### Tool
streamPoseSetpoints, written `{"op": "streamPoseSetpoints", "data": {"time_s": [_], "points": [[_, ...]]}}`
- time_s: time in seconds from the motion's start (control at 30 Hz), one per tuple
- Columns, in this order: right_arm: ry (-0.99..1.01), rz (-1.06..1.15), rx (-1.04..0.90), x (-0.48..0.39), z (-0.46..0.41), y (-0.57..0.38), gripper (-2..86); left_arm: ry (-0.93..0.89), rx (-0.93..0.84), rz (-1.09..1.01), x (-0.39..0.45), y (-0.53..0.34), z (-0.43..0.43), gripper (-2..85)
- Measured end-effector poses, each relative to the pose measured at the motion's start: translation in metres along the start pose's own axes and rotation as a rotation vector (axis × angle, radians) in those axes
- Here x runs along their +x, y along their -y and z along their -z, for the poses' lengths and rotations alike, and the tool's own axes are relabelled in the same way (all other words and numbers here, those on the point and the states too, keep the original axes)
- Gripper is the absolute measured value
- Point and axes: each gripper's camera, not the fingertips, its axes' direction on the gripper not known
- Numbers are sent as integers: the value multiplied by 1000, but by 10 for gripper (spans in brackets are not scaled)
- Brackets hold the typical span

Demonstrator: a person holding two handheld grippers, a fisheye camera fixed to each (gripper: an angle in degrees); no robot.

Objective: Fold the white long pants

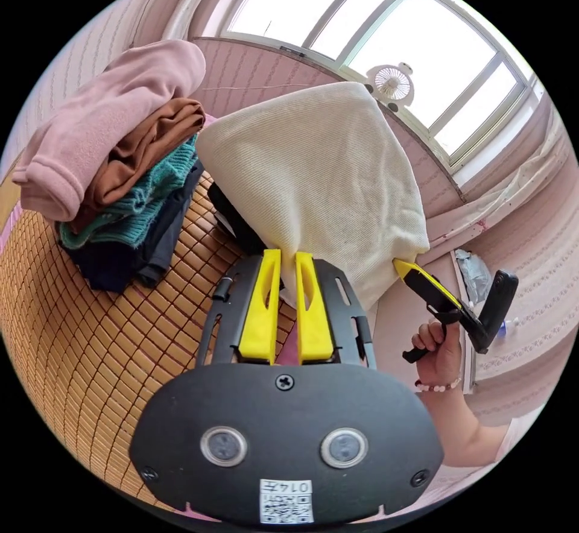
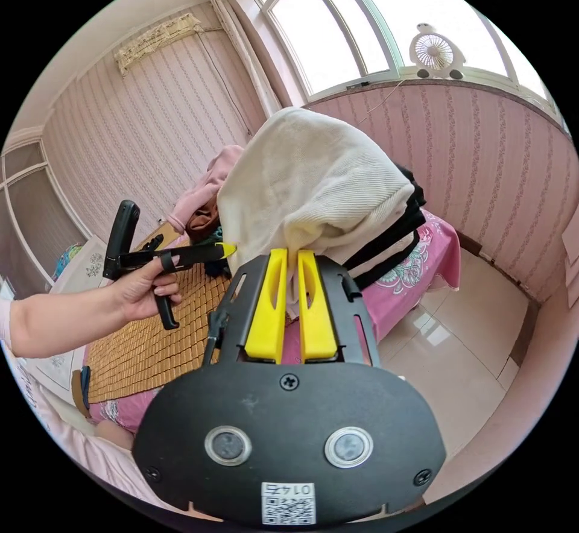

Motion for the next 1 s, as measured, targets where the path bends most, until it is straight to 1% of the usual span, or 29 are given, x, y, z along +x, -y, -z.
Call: {"op": "streamPoseSetpoints", "data": {"time_s": [0.07,0.2,0.33,0.4,0.47,0.53,0.57,0.63,0.7,0.73,0.77,0.8,0.83,0.9,1.0], "points": [[58,25,58,-12,29,-3,21,-18,31,-39,4,-5,21,40],[152,117,175,-55,102,-10,13,-67,151,-146,19,-28,94,37],[259,218,202,-106,151,-25,11,-131,220,-142,15,-67,177,35],[317,299,201,-149,176,-42,9,-174,250,-141,9,-93,218,35],[369,363,184,-185,186,-58,8,-158,297,-149,5,-125,261,33],[438,416,152,-224,185,-76,7,-74,355,-123,-4,-172,318,27],[497,438,128,-252,180,-90,6,-42,367,-107,-7,-184,331,25],[581,477,100,-300,173,-112,6,86,394,-26,-21,-233,379,15],[651,560,81,-371,170,-145,4,118,443,59,-32,-272,417,8],[663,586,80,-389,170,-153,3,145,494,87,-34,-298,447,3],[698,648,77,-426,173,-170,2,175,526,90,-33,-310,463,2],[758,704,77,-459,177,-186,1,260,586,76,-25,-331,496,0],[794,726,78,-474,179,-194,0,352,640,54,-14,-347,531,-1],[921,760,108,-524,186,-222,-2,477,714,16,1,-363,578,-3],[1012,721,98,-565,177,-257,-3,546,768,1,5,-373,637,-4]]}}
